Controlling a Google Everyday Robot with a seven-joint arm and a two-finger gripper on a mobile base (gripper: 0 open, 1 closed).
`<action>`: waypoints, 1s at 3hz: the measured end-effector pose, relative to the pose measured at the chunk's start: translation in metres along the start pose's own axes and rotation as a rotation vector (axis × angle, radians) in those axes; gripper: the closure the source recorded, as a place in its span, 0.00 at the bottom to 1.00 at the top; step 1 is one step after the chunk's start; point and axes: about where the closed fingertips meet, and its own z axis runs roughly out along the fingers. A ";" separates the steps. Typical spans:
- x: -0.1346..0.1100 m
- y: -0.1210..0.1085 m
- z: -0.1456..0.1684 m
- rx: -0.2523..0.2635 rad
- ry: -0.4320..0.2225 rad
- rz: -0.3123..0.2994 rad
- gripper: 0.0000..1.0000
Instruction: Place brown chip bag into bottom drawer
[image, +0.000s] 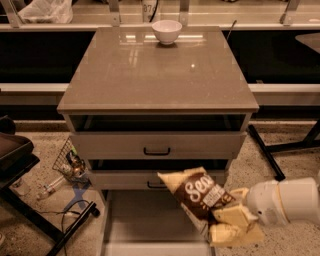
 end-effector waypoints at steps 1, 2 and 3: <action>0.043 -0.014 0.042 -0.070 0.011 0.057 1.00; 0.062 -0.031 0.102 -0.157 0.020 0.056 1.00; 0.073 -0.033 0.127 -0.206 0.019 0.072 1.00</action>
Offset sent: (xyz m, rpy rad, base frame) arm 0.0313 0.0712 -0.1995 0.1552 0.1803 0.1636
